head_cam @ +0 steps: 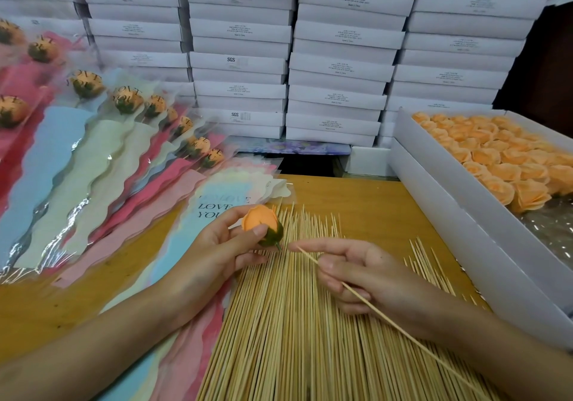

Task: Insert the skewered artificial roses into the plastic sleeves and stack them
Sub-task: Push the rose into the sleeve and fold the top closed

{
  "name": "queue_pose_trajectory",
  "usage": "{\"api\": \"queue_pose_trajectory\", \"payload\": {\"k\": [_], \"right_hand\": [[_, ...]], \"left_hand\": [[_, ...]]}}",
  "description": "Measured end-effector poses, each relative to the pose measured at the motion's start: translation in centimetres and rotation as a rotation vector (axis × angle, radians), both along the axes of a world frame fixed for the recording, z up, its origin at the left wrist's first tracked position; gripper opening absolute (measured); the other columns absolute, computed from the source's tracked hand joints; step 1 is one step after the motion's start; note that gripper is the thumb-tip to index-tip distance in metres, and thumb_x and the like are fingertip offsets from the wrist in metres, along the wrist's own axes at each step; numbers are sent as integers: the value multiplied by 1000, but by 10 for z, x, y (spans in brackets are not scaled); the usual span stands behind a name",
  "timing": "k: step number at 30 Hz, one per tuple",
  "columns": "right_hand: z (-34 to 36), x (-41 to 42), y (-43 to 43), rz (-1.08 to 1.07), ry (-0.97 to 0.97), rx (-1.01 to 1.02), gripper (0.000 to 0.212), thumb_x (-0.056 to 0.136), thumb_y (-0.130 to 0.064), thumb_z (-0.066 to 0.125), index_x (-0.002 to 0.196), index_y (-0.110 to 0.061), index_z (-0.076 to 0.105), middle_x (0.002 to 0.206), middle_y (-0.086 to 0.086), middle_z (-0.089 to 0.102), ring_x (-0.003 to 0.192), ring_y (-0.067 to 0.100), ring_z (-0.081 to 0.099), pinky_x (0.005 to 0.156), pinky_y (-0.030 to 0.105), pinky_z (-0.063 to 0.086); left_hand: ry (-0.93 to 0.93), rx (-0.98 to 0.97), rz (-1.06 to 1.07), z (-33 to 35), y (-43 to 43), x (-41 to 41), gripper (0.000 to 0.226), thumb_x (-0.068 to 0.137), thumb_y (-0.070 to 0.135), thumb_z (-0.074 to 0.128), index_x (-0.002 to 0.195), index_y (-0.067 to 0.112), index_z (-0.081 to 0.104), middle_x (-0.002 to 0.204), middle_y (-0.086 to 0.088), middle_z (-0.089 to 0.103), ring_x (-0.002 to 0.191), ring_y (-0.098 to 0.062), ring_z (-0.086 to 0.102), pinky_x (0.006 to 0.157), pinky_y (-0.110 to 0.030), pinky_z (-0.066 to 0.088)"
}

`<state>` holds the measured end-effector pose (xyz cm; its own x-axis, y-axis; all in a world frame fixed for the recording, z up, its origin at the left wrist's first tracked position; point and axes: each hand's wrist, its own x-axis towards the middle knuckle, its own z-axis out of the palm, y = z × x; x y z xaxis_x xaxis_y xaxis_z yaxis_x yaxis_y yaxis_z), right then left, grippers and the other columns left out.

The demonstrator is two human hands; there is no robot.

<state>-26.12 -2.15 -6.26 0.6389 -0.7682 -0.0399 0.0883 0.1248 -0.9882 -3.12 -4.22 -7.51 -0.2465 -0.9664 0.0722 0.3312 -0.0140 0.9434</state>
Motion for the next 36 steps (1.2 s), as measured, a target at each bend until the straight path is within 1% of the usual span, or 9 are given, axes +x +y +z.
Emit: {"api": "queue_pose_trajectory", "payload": {"k": [3,9,12,15,19,21,24,31,36], "right_hand": [[0,2,1,30,40,1,38,91,-19,55,128,-19,62,66,-6,53,44,2,35,43,14,36],[0,4,1,47,28,8,35,89,-21,56,123,-22,65,66,-7,54,43,2,34,44,14,35],[-1,3,1,54,31,11,35,90,-22,56,124,-22,65,66,-7,54,43,2,35,45,14,34],[-1,3,1,59,41,-4,37,91,-21,55,128,-20,62,66,-7,53,43,2,34,45,14,34],[-1,3,1,53,49,-7,37,91,-21,55,128,-19,62,66,-7,53,44,2,34,45,15,33],[-1,3,0,56,49,-6,37,90,-23,56,126,-19,63,66,-6,53,44,2,34,45,15,33],[-3,3,0,54,43,-2,38,89,-22,56,127,-18,61,66,-6,54,43,2,34,45,15,34],[-4,0,-2,68,29,-8,39,91,-21,58,129,-21,54,67,-5,54,45,1,36,45,14,38],[-6,-1,-4,73,2,-1,33,96,-15,55,129,-17,51,68,-3,54,45,1,37,46,14,38]], "left_hand": [[6,-3,-6,-1,0,0,47,69,20,74,115,13,64,102,-18,70,86,-19,71,70,-22,57],[-34,-30,-26,0,2,0,55,67,19,75,119,9,60,103,-16,71,92,-21,70,75,-23,57],[-41,-34,-21,2,3,0,53,68,18,74,119,10,60,103,-14,72,91,-19,71,72,-21,56],[-36,-29,0,2,4,0,50,69,16,73,117,11,61,103,-14,72,86,-18,72,63,-17,56],[-52,-31,-11,2,3,-1,50,69,18,79,116,14,63,109,-16,71,97,-22,69,73,-22,56],[-54,-27,-15,1,3,-1,47,69,19,84,112,18,67,109,-16,71,97,-22,69,74,-23,56],[-69,-41,-45,2,3,0,35,70,21,80,104,26,72,107,-14,72,96,-20,70,74,-22,56],[-84,-41,-60,2,4,0,33,71,19,78,103,25,71,105,-12,72,94,-18,70,74,-22,57],[-139,-68,-77,1,5,1,41,73,18,77,113,20,64,105,-13,72,96,-22,70,75,-25,58]]}}
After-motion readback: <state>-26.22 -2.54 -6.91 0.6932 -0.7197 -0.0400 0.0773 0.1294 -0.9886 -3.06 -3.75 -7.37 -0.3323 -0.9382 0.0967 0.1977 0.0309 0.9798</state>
